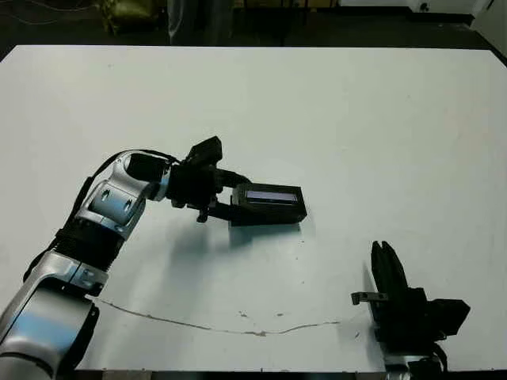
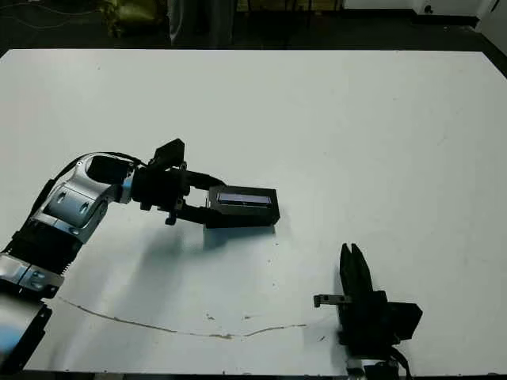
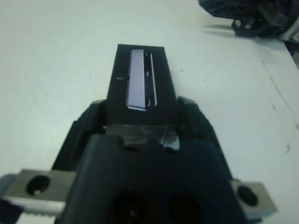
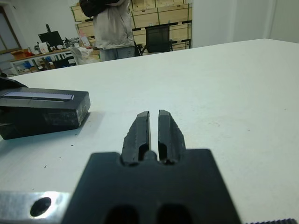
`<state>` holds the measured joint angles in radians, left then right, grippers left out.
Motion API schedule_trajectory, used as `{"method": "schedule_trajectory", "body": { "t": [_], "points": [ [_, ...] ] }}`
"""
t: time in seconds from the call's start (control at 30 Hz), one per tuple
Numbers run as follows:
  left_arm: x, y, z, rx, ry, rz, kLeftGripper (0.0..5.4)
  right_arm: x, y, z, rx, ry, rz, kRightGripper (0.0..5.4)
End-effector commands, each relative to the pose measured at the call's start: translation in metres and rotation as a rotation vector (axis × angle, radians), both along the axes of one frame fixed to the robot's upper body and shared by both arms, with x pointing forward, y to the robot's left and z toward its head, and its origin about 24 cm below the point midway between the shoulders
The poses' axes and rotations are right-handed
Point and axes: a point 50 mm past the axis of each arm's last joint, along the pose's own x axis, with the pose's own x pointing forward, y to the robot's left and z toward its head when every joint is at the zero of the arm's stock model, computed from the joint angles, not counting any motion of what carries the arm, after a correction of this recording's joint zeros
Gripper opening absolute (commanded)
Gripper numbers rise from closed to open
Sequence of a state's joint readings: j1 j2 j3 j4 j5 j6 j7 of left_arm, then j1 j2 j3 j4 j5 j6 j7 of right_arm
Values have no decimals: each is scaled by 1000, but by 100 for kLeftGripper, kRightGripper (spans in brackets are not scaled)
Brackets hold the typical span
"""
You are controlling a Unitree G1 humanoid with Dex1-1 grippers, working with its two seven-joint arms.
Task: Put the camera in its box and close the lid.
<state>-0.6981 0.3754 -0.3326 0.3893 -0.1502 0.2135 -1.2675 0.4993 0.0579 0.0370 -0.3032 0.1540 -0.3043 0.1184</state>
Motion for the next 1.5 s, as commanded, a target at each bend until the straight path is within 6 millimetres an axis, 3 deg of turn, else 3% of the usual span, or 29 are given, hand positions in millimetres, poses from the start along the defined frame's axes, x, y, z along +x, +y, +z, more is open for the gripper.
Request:
{"method": "schedule_trajectory", "body": {
  "t": [0.03,0.77,1.17,1.5],
  "points": [
    [-4,7,-13,47,47,10,243,-10,-4,-16,9,90,-7,0],
    [0,19,-21,58,65,87,243,-10,-4,-14,-1,104,-19,0],
    [-12,46,-72,67,292,253,243,-13,-8,-8,17,102,-22,0],
    [-12,51,-76,116,289,251,242,-13,-5,-3,13,114,-27,0]
  ]
}}
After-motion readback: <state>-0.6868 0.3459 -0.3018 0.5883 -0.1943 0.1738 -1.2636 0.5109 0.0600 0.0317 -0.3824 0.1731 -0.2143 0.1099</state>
